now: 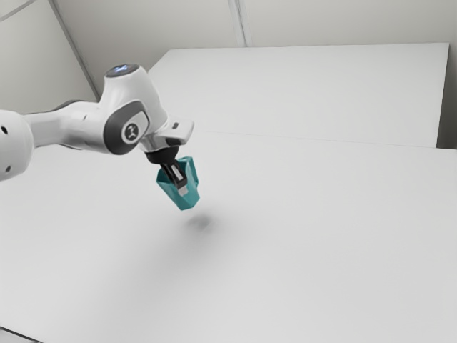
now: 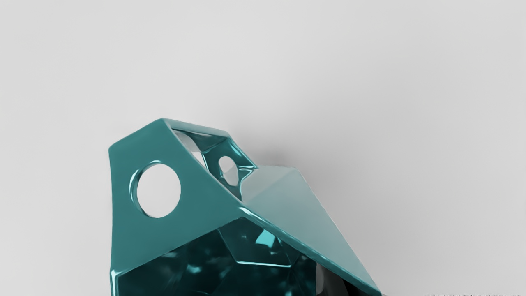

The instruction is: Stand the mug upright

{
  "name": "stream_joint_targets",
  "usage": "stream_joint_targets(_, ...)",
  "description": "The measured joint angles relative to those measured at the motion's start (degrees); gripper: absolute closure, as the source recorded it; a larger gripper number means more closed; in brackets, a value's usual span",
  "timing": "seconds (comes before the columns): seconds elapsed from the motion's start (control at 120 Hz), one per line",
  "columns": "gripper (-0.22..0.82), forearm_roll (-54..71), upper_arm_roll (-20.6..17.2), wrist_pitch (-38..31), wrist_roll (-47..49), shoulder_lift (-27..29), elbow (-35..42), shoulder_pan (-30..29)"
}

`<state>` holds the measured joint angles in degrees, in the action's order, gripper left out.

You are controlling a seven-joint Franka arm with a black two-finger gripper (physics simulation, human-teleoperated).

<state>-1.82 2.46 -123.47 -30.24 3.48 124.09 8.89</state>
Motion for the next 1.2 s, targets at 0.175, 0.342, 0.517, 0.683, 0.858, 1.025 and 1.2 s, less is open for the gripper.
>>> stream_joint_targets(0.175, 0.78, 2.3, -1.0, -0.3, 5.6, 2.9, 3.1, 1.4)
stream_joint_targets(0.342, 0.78, 3.7, -1.8, -1.4, 10.4, 4.4, 6.4, 0.5)
stream_joint_targets(0.517, 0.78, 5.2, -2.0, -2.9, 15.1, 4.8, 8.6, 0.5)
stream_joint_targets(0.683, 0.78, 5.7, -2.1, -4.4, 19.0, 4.8, 10.9, 0.5)
stream_joint_targets(0.858, 0.78, 5.8, -2.1, -5.9, 22.4, 4.4, 12.4, 0.5)
stream_joint_targets(1.025, 0.78, 5.9, -2.1, -7.1, 24.9, 3.3, 12.7, 0.6)
stream_joint_targets(1.2, 0.78, 6.0, -2.1, -7.7, 26.9, 1.9, 12.7, 0.6)
